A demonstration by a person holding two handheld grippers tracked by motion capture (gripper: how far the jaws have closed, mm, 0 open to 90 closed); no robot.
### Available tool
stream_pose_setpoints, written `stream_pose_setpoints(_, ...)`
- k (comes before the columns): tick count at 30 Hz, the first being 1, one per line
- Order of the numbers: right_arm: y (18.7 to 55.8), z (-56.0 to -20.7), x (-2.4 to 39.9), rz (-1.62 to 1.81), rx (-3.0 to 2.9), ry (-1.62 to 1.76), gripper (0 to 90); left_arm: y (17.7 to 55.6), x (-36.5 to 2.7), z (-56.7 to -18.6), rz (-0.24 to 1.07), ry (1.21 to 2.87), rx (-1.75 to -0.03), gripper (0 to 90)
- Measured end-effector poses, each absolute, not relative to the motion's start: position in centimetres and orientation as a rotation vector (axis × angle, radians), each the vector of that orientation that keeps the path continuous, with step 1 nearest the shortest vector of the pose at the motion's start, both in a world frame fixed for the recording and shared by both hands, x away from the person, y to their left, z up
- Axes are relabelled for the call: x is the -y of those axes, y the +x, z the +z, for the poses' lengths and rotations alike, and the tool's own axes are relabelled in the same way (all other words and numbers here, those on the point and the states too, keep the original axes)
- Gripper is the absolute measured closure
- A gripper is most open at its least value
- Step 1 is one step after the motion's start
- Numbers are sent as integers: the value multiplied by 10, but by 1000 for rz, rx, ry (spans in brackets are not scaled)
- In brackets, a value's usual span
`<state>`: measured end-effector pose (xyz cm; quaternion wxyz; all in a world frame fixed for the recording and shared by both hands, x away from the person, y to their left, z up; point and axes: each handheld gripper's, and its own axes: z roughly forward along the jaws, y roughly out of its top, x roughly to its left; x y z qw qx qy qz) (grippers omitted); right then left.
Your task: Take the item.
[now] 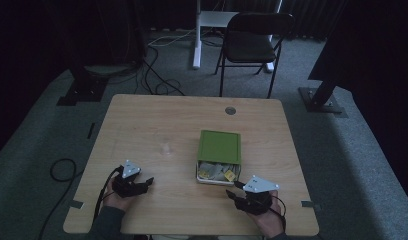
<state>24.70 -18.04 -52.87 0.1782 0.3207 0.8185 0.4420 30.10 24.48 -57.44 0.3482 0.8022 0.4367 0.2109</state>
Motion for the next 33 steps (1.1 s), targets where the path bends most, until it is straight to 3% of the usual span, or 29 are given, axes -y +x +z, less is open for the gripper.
stream_pose_setpoints(14, 267, -531, 158, 1262, -2345, 869, 505, 301, -245, -574, 547, 2080, -1132, 345)
stream_pose_setpoints(33, 272, -534, 156, 1218, -2378, 819, 688, 301, -245, -574, 547, 2080, -1132, 344)
